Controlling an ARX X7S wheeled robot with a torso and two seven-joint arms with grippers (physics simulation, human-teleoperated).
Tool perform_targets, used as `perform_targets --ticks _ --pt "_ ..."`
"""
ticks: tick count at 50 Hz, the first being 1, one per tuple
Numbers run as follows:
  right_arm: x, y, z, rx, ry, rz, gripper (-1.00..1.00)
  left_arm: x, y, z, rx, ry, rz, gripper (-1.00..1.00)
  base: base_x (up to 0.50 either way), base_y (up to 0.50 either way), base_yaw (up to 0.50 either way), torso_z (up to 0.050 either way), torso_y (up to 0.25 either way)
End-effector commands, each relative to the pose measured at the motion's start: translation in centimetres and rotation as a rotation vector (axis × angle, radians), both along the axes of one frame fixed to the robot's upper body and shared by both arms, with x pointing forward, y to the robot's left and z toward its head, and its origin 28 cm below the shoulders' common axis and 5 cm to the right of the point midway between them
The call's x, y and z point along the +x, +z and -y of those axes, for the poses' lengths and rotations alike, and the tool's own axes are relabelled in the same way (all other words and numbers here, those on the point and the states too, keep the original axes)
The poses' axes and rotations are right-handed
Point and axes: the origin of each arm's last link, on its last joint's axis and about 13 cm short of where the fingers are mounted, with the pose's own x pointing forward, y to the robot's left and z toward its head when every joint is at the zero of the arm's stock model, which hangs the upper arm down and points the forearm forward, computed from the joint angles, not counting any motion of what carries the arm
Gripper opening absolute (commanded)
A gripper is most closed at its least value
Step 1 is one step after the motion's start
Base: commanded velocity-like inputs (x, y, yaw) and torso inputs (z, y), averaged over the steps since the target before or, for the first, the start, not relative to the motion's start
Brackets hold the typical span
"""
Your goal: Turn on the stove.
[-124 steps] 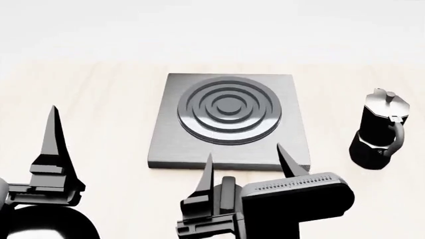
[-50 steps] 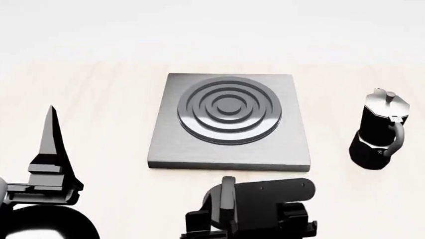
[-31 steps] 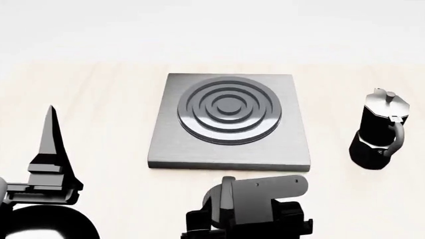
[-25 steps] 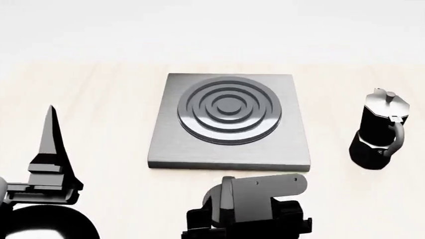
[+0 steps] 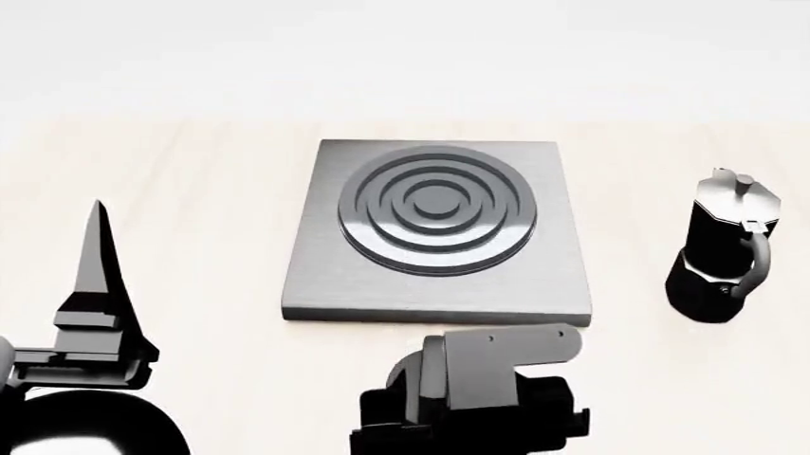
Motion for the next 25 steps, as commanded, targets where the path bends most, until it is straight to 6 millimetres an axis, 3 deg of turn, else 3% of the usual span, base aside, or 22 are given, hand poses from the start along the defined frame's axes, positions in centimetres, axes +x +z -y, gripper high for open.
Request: perform_targets --ticks 1,25 --pt "0.7 -0.3 -0.1 0.007 0.001 -0.014 1.00 -0.1 0.0 0.0 0.000 -0.001 0.001 1.00 0.00 0.00 0.00 0.000 0.000" --pt "1.3 -1.6 -0.1 0.008 -0.006 -0.063 1.00 0.0 0.0 0.1 0.004 0.003 0.000 1.00 0.00 0.00 0.00 0.000 0.000"
